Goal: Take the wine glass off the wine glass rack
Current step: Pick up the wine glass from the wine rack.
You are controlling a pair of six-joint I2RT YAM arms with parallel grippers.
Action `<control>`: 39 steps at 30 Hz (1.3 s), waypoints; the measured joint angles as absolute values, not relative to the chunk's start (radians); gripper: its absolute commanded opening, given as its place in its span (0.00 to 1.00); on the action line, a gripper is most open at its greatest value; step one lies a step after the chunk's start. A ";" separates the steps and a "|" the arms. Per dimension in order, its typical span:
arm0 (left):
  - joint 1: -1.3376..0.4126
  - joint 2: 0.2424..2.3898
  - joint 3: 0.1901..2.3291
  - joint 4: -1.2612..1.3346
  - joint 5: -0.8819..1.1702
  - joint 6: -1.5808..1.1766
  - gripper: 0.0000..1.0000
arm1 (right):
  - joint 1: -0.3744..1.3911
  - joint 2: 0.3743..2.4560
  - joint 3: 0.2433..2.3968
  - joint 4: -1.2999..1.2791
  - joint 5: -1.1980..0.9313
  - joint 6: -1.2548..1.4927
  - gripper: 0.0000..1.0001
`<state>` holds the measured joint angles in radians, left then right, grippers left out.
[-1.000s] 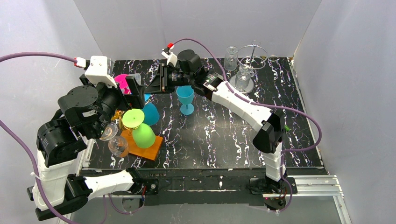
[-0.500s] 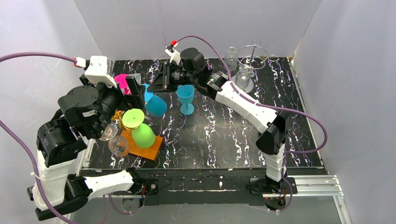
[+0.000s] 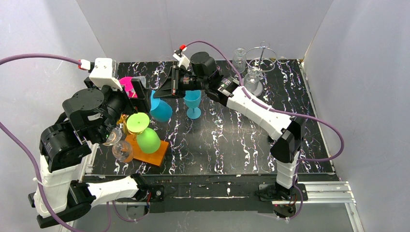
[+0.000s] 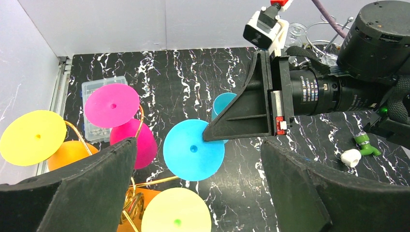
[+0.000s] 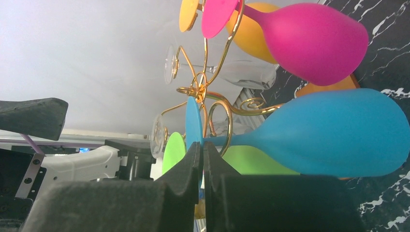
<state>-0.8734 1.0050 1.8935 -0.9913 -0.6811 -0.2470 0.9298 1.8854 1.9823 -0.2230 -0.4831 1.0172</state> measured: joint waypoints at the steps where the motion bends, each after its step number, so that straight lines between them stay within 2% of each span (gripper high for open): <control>1: -0.873 1.005 1.893 -0.992 -0.681 -0.248 0.99 | 0.930 1.885 1.980 -0.222 -0.487 1.024 0.01; 27: -0.873 0.997 1.879 -0.990 -0.684 -0.273 0.99 | 0.964 1.885 1.968 -0.153 -0.524 1.129 0.01; 39: -0.873 0.992 1.879 -0.987 -0.695 -0.273 0.99 | 0.964 1.995 2.107 -0.154 -0.522 1.135 0.01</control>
<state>-0.8734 0.9916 1.8793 -0.9874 -0.6949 -0.2729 0.9642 1.9949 2.1071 -0.1543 -0.5220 1.1351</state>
